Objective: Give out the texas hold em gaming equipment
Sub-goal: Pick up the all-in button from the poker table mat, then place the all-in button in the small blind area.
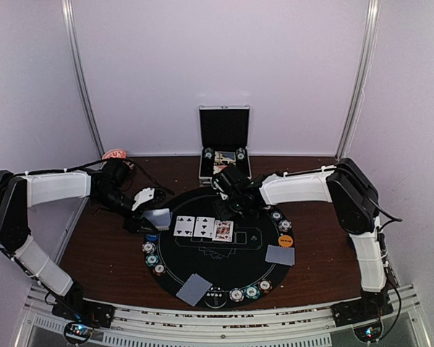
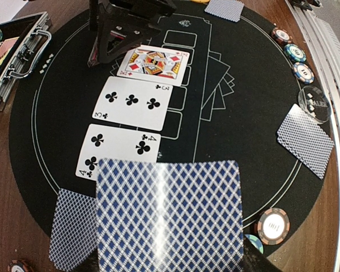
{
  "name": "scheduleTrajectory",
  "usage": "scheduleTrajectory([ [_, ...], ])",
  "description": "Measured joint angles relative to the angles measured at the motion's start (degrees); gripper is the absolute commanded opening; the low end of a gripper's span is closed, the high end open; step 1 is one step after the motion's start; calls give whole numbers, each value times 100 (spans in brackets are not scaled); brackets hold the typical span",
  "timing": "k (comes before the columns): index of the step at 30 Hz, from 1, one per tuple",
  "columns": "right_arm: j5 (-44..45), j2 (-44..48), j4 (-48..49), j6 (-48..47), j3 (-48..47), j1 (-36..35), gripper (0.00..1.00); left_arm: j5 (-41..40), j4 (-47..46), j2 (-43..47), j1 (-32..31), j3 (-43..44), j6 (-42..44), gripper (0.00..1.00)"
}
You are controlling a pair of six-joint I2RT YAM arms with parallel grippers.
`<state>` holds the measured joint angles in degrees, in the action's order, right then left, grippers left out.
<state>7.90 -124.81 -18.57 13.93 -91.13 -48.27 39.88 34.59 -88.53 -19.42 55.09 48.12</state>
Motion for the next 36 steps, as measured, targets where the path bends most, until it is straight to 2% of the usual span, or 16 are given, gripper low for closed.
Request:
scheduleTrajectory([
  [15,-463,42,271,-1231,-66,-970,59,-15,0,0,299,9,2,59],
  [28,-647,-647,348,-1318,-1102,-1224,59,118,216,0,1019,348,240,59],
  [36,-774,-1082,382,-1091,-1462,-1456,59,214,326,0,1080,385,313,59],
])
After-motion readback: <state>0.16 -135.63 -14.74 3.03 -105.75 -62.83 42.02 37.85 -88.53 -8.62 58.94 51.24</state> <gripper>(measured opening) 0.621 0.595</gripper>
